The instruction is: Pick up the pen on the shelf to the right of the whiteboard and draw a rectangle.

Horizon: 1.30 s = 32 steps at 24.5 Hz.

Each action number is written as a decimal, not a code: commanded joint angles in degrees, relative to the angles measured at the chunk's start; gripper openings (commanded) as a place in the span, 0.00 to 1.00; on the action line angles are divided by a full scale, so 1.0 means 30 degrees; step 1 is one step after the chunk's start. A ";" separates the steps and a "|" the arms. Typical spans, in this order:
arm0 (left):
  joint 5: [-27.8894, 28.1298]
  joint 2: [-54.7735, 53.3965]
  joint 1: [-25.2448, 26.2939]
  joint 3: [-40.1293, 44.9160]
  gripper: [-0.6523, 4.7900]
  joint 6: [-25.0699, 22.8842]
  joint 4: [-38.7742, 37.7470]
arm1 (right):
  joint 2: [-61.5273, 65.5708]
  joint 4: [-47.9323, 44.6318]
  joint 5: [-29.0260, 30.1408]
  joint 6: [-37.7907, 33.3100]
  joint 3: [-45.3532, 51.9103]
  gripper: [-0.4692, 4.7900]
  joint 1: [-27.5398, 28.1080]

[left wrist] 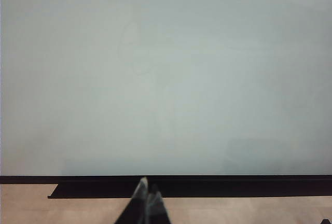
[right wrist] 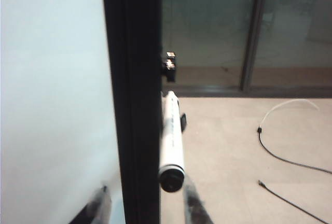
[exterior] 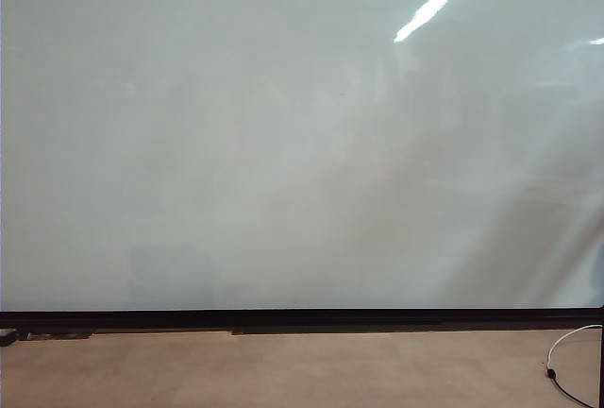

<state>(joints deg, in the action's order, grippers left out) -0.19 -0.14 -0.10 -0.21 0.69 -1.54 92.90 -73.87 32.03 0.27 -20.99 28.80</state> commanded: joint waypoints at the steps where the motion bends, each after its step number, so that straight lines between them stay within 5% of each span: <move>1: -0.0007 -0.0015 -0.0007 -0.0058 0.11 -0.0080 0.0117 | 0.0940 -0.0153 0.0459 -0.0095 -0.0692 0.43 0.0015; 5: -0.0007 -0.0015 -0.0007 -0.0058 0.11 -0.0080 0.0109 | 0.1508 -0.0182 0.0517 -0.0095 -0.1093 0.50 0.0007; 32: -0.0015 -0.0015 0.0000 -0.0058 0.11 -0.0080 0.0117 | 0.5122 -0.1020 0.1872 -0.0561 -0.4291 0.50 -0.0073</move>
<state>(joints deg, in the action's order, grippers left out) -0.19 -0.19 -0.10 -0.21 0.69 -1.56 108.38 -75.29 37.34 -0.78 -33.45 28.62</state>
